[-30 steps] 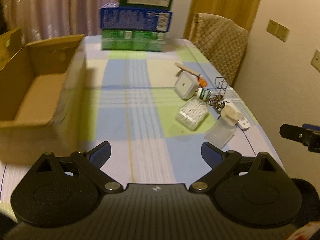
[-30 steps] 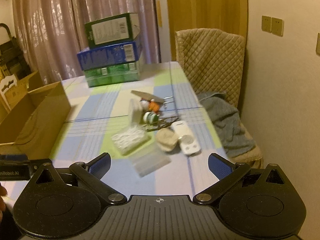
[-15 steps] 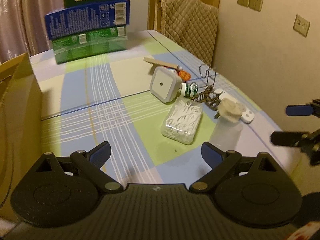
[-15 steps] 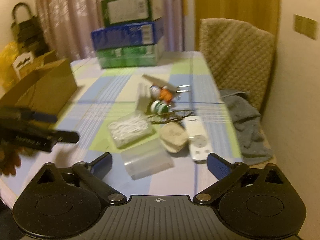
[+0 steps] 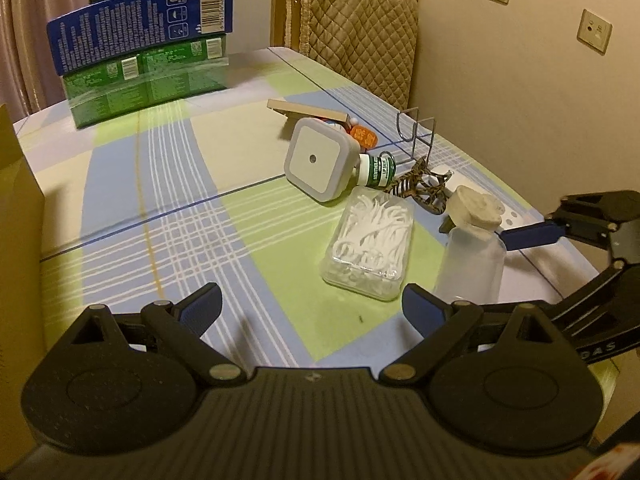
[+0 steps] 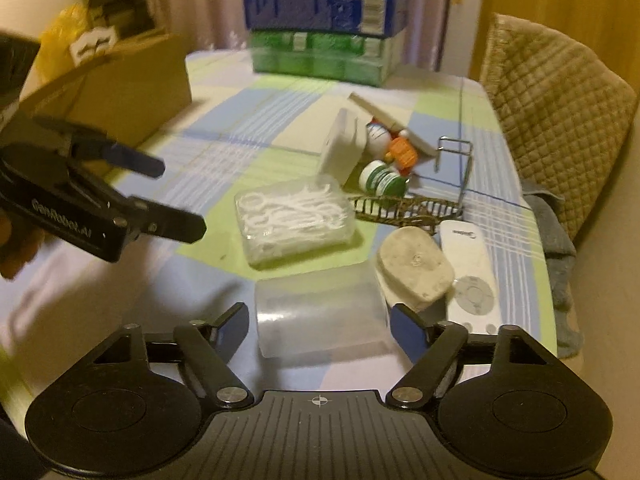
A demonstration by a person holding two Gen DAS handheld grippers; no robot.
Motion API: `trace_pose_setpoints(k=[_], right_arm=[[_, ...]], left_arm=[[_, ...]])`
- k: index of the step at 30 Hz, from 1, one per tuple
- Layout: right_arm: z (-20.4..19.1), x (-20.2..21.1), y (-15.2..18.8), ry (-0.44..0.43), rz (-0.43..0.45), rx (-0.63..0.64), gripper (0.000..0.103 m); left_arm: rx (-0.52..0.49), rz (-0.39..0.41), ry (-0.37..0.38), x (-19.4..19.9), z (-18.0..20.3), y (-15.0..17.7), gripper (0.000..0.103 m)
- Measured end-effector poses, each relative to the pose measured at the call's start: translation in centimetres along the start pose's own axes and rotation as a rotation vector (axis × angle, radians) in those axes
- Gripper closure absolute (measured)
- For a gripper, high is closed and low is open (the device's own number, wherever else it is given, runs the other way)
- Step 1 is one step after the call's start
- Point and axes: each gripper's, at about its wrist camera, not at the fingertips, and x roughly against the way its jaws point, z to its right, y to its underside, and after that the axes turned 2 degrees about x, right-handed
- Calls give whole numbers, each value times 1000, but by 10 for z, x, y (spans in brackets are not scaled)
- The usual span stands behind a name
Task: Organize rigid objects
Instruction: 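Grasp the clear plastic cup with the right tool while the left tool grasps the floss pick box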
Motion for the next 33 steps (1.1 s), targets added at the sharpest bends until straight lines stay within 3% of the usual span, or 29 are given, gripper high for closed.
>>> trace_pose_setpoints(k=[5,11,14,16,18,27,30,33], right_arm=[[-1,-6,-1,6,2,34,33],[5,1,0,-12,-7,8,34],[8,7,4,-18,-6,-10,34],[10,10,6,-21,-2,-24,34],[11,11,6,-27,0,-37,34],[8,12,6,-49,1,-65,34],[7,11,6,-48,-3,-64,34],[8,10,6,-45,-9,-67,34]], left_arm=[[-47,8,19,-8,7,-2,9],[-115,21,49,-28,21,-11,18],[-138,10,65,-40,28,-15,28],[-155,0,69,-47,33,-17,45],[-166,-16,63,-53,36,-17,50],[-102,-57,-12,-17,32,15,52],[-79,-38,-21,-12,27,23,45],[-71,-25,-25,-16,26,19,44]])
